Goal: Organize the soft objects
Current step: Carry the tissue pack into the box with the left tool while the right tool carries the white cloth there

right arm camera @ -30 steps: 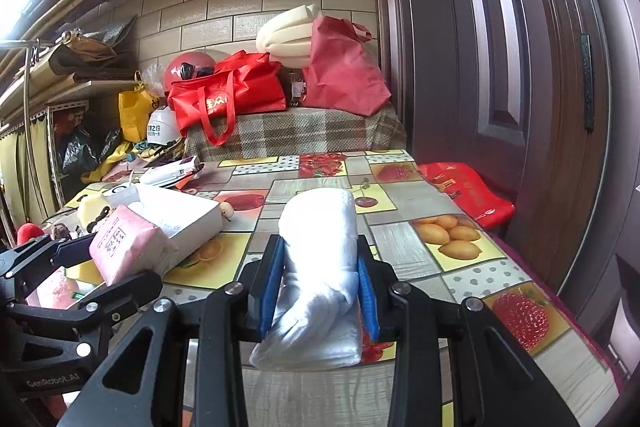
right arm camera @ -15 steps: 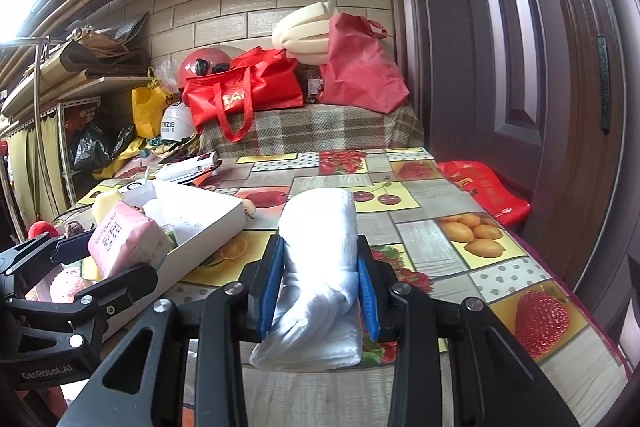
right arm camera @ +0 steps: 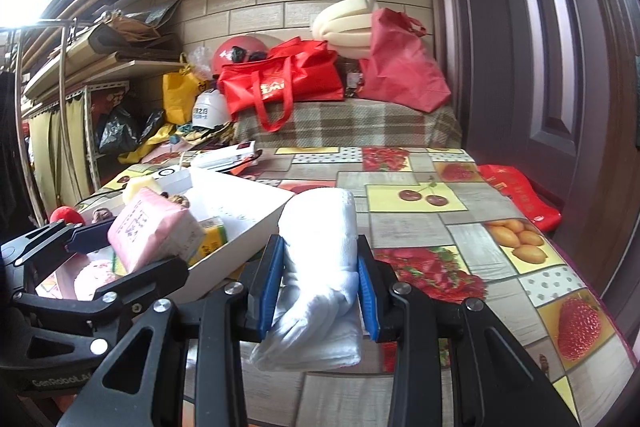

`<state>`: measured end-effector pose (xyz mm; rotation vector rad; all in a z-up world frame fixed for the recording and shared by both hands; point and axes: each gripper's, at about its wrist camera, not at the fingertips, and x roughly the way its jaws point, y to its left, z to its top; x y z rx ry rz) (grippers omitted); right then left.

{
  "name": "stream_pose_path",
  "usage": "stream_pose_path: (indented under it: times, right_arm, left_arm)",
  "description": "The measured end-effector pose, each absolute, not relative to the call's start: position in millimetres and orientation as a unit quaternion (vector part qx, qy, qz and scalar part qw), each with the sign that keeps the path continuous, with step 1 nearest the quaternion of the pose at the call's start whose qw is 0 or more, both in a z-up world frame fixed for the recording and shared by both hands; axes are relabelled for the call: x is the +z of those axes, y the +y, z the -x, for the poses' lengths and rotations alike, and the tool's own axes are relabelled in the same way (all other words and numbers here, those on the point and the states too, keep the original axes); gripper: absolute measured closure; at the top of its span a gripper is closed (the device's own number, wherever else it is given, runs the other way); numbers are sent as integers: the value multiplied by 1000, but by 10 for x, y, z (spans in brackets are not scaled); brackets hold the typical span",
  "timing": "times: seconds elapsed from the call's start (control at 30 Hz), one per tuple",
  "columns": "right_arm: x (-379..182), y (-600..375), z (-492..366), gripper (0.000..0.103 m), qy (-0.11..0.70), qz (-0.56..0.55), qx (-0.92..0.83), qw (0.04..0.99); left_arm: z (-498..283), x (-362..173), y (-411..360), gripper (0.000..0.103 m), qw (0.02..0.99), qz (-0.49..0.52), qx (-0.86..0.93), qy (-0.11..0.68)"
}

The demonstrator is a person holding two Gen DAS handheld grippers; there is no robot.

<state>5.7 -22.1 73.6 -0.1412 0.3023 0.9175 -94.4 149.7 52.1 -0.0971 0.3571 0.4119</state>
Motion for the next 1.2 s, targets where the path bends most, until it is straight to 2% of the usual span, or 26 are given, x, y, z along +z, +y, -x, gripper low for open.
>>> stream_pose_path:
  times: [0.87,1.2]
  right_arm:
    - [710,425,213,69,155,104,506,842]
    - [689,629,218,69,177,105,527,824]
  left_arm:
    - [1301,467,2214,29,934,92,296,177]
    - [1511,374,2803,29,903,165,352,184]
